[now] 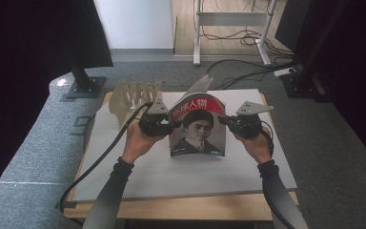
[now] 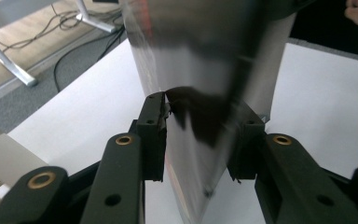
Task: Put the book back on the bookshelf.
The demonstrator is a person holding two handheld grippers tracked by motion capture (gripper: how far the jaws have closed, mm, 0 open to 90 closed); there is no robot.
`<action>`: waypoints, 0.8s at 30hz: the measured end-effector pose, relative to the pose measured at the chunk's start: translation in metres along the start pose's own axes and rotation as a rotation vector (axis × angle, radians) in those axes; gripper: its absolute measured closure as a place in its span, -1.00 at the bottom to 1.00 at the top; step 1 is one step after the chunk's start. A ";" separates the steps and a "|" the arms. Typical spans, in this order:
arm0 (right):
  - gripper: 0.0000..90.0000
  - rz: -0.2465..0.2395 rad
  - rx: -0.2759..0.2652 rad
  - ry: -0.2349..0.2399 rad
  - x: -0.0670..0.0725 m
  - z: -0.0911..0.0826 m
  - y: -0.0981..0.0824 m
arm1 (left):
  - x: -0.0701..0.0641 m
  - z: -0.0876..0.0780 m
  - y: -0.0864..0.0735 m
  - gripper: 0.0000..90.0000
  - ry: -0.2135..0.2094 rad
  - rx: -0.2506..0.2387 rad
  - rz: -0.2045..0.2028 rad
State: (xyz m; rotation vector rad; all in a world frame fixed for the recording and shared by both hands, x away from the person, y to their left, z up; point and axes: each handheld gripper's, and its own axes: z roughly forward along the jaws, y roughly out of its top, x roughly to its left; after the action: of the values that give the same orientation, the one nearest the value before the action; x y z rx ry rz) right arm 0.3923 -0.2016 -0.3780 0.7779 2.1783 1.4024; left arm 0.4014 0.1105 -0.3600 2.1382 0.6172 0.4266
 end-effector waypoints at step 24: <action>-0.06 0.053 0.111 -0.039 -0.008 -0.007 -0.033 | 0.017 -0.020 -0.005 0.93 -0.024 -0.005 -0.043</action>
State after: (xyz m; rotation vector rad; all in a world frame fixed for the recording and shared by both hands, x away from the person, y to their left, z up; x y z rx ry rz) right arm 0.3867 -0.2230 -0.4051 0.9013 2.2364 1.2893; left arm 0.4035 0.1355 -0.3509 2.1184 0.6462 0.3784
